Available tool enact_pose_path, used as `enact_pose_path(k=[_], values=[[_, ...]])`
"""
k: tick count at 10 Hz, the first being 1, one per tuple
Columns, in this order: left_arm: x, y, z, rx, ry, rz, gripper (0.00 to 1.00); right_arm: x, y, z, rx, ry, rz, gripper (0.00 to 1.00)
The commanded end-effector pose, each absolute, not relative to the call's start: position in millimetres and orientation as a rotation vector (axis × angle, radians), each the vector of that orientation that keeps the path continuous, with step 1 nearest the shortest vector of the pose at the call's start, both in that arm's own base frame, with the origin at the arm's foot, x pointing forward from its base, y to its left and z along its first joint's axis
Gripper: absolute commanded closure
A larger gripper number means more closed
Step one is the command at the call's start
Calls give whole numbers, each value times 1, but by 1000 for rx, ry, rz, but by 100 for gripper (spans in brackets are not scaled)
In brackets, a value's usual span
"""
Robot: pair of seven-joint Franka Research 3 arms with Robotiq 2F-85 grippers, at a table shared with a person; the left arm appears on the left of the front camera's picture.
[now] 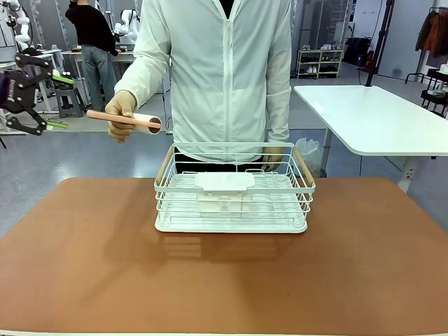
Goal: Clean the table.
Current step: Pick up the Lint Roller when the human hands it over.
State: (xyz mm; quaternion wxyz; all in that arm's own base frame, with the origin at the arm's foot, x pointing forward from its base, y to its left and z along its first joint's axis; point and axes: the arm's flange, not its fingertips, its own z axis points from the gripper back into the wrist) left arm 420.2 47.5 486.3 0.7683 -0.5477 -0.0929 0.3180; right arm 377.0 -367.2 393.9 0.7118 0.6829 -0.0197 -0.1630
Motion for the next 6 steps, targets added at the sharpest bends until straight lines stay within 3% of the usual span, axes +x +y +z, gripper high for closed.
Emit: enact_pose_path(k=[1, 6], values=[[423, 24, 473, -1178, -254, 684, 0, 375, -365, 397, 1503, -41, -372, 0], [440, -3, 447, -1144, -329, 678, 0, 375, -365, 397, 1503, -41, -372, 0]])
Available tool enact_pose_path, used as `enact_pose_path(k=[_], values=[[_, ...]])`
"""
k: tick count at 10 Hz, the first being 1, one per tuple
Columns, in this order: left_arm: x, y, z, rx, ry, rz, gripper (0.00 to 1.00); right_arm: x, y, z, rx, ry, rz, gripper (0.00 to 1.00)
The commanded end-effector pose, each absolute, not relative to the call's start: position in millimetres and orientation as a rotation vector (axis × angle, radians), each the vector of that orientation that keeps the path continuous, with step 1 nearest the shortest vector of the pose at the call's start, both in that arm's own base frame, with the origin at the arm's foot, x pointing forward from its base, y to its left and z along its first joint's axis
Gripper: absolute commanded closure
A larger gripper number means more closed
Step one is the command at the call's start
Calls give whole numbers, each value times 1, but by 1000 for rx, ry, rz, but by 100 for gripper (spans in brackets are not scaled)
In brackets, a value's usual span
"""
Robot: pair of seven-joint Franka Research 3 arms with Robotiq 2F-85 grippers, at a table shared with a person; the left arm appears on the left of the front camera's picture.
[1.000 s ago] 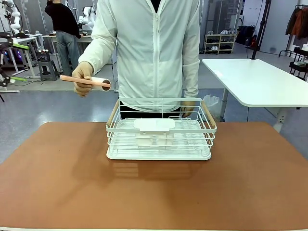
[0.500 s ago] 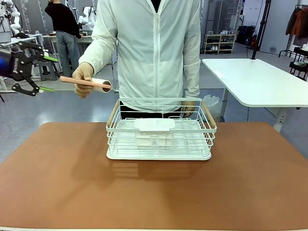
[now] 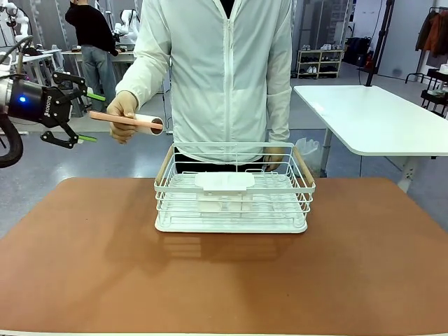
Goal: Clean the table.
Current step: Pick up the Lint Roller when the human hands it over.
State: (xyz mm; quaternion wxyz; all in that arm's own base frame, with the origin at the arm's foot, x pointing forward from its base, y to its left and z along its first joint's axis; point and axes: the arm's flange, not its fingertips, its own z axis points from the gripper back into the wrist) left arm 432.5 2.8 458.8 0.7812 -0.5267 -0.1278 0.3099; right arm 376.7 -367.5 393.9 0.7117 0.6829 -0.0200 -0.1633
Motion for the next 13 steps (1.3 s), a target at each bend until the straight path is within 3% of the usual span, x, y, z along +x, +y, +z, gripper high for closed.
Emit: enact_pose_path(k=[1, 6, 13], values=[[446, -6, 443, -1151, -345, 665, 0, 375, -365, 397, 1503, -41, -372, 0], [468, -10, 436, -1157, -384, 663, 0, 375, -365, 397, 1503, -41, -372, 0], [474, -4, 437, -1171, -394, 658, 63, 375, -365, 397, 1503, -41, -372, 0]])
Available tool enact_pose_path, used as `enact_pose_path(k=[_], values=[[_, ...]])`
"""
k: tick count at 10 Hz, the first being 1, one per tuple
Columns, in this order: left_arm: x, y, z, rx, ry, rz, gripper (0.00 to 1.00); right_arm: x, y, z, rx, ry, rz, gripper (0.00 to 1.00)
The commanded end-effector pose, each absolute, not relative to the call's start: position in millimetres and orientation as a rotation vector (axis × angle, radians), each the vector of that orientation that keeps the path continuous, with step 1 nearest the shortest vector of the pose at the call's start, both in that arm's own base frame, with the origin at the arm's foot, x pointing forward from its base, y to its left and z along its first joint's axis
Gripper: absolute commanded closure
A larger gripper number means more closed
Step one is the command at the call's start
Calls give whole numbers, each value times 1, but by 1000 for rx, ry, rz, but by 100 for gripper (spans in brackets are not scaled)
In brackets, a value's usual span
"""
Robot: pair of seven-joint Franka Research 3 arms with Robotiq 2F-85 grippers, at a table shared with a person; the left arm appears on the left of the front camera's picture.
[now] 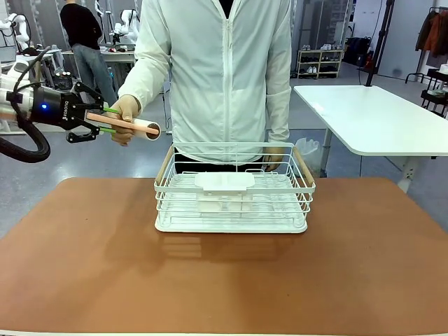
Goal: Clean the table.
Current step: Pick up the Lint Roller when the human hands it over.
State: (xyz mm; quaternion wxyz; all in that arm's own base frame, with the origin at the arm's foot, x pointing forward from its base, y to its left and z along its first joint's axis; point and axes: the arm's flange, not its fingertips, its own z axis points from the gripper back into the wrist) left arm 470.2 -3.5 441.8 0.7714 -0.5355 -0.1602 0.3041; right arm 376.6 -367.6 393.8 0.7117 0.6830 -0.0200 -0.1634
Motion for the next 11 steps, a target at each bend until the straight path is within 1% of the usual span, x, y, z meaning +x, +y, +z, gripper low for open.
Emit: enact_pose_path(k=[1, 2, 3, 4, 5, 6, 11], values=[[474, -3, 438, -1173, -397, 664, 75, 375, -365, 397, 1503, -41, -372, 0], [474, -1, 439, -1177, -399, 667, 82, 375, -365, 397, 1503, -41, -372, 0], [474, 0, 439, -1177, -399, 668, 93, 375, -365, 397, 1503, -41, -372, 0], [474, 1, 441, -1180, -403, 669, 100, 375, -365, 397, 1503, -41, -372, 0], [473, 3, 443, -1196, -408, 663, 100, 375, -365, 397, 1503, -41, -372, 0], [470, 1, 442, -1162, -352, 667, 100, 375, -365, 397, 1503, -41, -372, 0], [470, 1, 442, -1162, -352, 667, 100, 375, -365, 397, 1503, -41, -372, 0]])
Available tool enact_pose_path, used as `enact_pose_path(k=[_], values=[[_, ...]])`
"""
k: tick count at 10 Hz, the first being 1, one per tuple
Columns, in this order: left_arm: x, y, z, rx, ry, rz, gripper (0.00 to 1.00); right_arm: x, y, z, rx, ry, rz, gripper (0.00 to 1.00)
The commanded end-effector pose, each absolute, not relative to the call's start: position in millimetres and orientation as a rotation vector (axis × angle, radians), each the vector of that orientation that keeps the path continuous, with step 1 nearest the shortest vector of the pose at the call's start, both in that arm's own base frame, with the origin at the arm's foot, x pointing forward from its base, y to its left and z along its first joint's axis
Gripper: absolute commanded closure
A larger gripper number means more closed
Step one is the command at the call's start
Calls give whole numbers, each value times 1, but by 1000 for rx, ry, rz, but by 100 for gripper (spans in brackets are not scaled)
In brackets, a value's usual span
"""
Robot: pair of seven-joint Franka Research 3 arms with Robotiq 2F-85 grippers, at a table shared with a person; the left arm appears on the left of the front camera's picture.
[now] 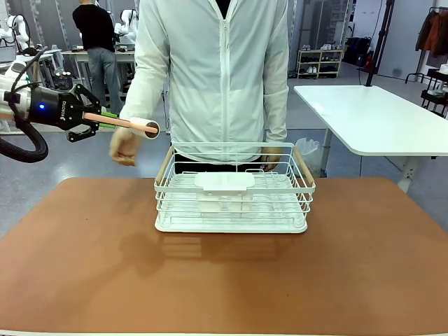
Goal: Clean the table.
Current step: Clean the table with the Lint Roller when the human lifts the Dish drying rack.
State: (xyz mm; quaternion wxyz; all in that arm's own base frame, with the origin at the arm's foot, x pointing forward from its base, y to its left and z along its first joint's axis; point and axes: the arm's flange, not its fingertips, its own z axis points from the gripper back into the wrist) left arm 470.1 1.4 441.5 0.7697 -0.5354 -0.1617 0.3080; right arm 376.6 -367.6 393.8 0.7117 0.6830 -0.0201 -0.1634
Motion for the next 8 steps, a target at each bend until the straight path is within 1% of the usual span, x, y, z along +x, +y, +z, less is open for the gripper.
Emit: enact_pose_path(k=[1, 8], values=[[470, 1, 442, -1162, -352, 667, 100, 375, -365, 397, 1503, -41, -372, 0], [470, 1, 442, -1162, -352, 667, 100, 375, -365, 397, 1503, -41, -372, 0]])
